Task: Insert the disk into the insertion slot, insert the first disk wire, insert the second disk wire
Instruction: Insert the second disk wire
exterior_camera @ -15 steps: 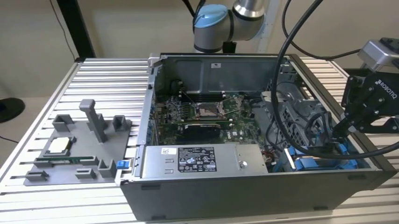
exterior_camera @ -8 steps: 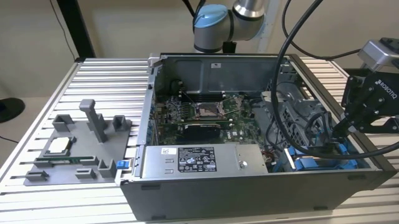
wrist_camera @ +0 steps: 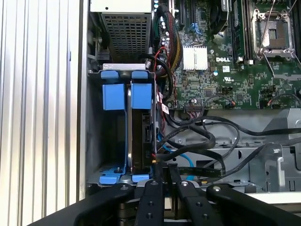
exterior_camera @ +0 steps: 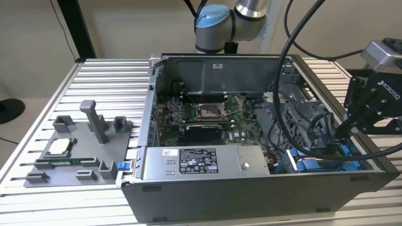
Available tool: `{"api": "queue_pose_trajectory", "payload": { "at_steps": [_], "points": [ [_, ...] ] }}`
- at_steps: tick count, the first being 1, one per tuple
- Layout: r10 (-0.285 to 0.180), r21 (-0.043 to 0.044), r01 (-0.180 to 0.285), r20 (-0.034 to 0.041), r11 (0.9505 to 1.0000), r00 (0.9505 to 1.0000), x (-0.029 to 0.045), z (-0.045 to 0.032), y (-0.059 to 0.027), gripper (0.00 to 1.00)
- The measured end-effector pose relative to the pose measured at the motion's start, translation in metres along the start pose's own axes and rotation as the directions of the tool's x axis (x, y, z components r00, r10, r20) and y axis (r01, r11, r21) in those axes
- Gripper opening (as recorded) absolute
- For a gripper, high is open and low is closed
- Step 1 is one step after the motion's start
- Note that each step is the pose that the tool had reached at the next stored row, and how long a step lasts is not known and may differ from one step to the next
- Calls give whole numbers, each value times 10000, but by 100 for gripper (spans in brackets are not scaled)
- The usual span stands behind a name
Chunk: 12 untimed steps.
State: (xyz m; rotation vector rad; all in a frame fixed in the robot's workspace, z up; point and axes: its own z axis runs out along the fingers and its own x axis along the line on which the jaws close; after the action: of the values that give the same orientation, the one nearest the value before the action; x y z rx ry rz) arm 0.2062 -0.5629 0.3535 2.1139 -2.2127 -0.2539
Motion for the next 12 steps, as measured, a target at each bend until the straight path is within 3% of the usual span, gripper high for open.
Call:
{"api": "queue_pose_trajectory", "payload": {
  "at_steps": [12],
  "points": [
    [-12,36,12,-1,10000,10000,-8,-181,111,0]
  ]
}}
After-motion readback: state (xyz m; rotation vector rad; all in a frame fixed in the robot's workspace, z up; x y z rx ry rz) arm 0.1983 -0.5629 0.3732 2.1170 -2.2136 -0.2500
